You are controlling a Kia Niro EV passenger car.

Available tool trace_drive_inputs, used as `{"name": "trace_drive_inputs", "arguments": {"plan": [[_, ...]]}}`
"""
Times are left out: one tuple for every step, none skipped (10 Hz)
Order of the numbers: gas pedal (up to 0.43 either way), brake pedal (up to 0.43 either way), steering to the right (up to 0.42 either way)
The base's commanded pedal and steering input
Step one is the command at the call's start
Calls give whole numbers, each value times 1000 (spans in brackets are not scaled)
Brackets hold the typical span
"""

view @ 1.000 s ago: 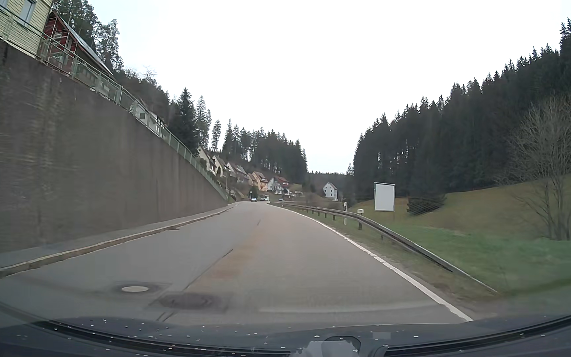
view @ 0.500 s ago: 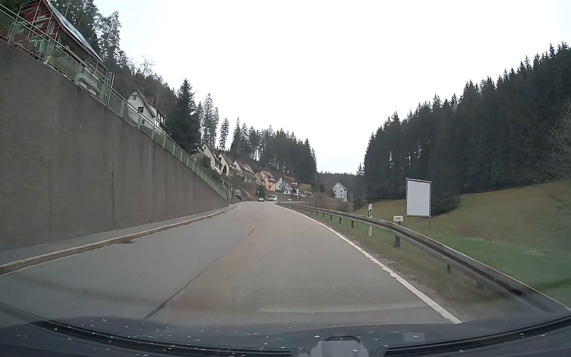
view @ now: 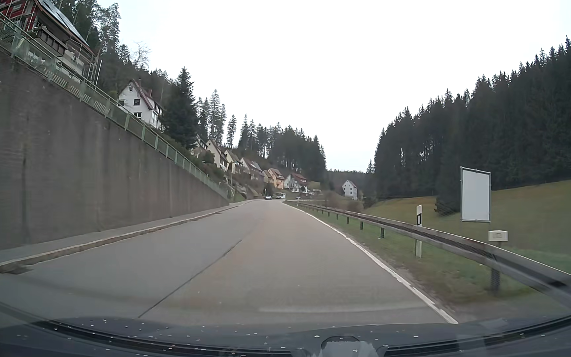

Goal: Follow the waypoints while adhering to traffic rules and regulations

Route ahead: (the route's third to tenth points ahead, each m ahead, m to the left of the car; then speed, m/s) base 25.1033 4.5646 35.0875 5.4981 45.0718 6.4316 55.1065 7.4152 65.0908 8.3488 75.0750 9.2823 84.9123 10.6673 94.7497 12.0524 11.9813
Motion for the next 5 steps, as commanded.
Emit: {"name": "trace_drive_inputs", "arguments": {"plan": [[220, 0, -14], [220, 0, -13], [220, 0, -13], [220, 0, -13], [220, 0, -13]]}}
